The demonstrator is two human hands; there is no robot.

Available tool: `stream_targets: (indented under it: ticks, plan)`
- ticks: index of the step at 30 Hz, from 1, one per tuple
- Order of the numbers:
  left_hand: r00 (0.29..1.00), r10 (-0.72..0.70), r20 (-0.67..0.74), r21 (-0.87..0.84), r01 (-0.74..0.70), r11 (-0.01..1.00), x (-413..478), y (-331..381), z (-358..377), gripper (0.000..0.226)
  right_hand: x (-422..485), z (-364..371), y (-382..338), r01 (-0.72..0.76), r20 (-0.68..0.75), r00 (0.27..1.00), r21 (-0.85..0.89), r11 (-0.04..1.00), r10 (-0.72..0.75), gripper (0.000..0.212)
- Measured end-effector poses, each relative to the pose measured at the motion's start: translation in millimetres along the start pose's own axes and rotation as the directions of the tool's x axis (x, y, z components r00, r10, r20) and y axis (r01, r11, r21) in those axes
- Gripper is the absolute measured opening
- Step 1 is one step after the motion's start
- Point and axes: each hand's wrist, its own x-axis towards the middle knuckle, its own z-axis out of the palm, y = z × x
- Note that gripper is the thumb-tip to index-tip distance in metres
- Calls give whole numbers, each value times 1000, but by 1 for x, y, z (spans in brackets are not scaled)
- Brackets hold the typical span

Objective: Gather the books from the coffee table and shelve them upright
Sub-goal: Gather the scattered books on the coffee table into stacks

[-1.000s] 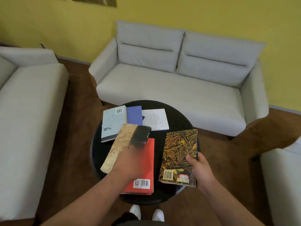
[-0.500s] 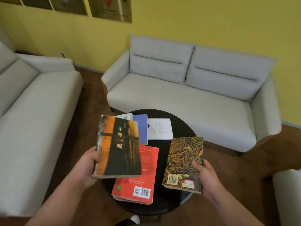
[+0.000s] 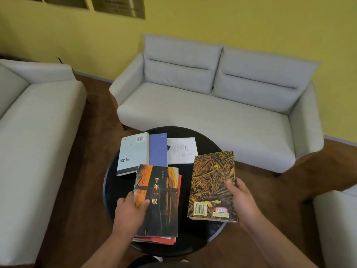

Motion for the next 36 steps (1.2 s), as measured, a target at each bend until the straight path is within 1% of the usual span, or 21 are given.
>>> stream_targets:
  ticks: [2, 4, 5, 6, 9, 12, 13, 14, 16, 18, 19, 21, 24, 25, 27, 29, 32, 34, 36]
  plan:
    - [1000, 0, -24, 162, 4, 987, 1, 1, 3, 38, -4, 1, -9, -22, 42, 999, 30, 999, 21, 25]
    - [997, 64, -47, 391, -40, 919, 5, 5, 0, 38, -6, 6, -15, -76, 95, 993, 59, 995, 70, 26]
    - [996, 75, -37, 430, -52, 901, 8, 6, -3, 38, -7, 10, -17, -106, 132, 987, 69, 992, 96, 26]
    - [998, 57, -2, 392, -52, 919, 12, 5, -5, 38, -7, 15, -17, -136, 174, 977, 78, 988, 121, 27]
    - [991, -27, 135, 108, 12, 994, 20, 5, -9, 32, -6, 35, -2, -227, 243, 948, 62, 972, 206, 28]
    - [976, -38, 214, -105, 61, 993, 22, 7, -21, 22, -4, 62, 27, -292, 253, 925, -3, 957, 283, 26]
    - [969, -32, 245, -150, 70, 986, 24, 6, -24, 20, -3, 70, 36, -301, 232, 925, -34, 953, 300, 26]
    - [962, -19, 274, -175, 69, 982, 25, 5, -27, 20, -3, 76, 45, -298, 190, 933, -64, 952, 305, 24]
    - [939, 4, 343, -197, 68, 978, 27, 4, -32, 20, -2, 83, 56, -245, 104, 960, -154, 957, 262, 22]
    - [912, 8, 410, -237, 98, 966, 32, 6, -37, 24, -3, 88, 58, -203, 56, 973, -269, 941, 226, 21]
    - [900, 7, 437, -258, 119, 959, 34, 8, -39, 27, -3, 89, 58, -211, 42, 972, -275, 938, 231, 21]
    - [879, 2, 477, -325, 174, 930, 38, 9, -41, 27, 0, 95, 59, -235, 12, 969, -247, 940, 246, 22]
    - [834, 47, 550, -490, 277, 826, 39, 8, -34, 30, 3, 110, 63, -272, 32, 959, -197, 942, 283, 22]
    - [827, 41, 561, -510, 307, 803, 40, 7, -30, 30, 5, 116, 65, -276, 40, 957, -171, 946, 287, 21]
    - [836, 7, 549, -529, 342, 776, 40, 8, -27, 28, 5, 126, 64, -283, 49, 956, -121, 952, 290, 17]
    - [837, -31, 547, -565, 396, 724, 41, 6, -25, 29, 7, 131, 62, -317, 46, 946, -79, 945, 321, 17]
    - [801, -45, 597, -605, 486, 631, 40, 4, -26, 42, 10, 135, 63, -331, 59, 941, -48, 942, 334, 19]
    - [781, -52, 622, -591, 512, 623, 40, 6, -29, 44, 10, 142, 65, -317, 80, 944, -60, 947, 321, 23]
    - [783, -46, 621, -579, 497, 647, 45, 3, -29, 42, 7, 150, 66, -290, 103, 948, -102, 951, 301, 26]
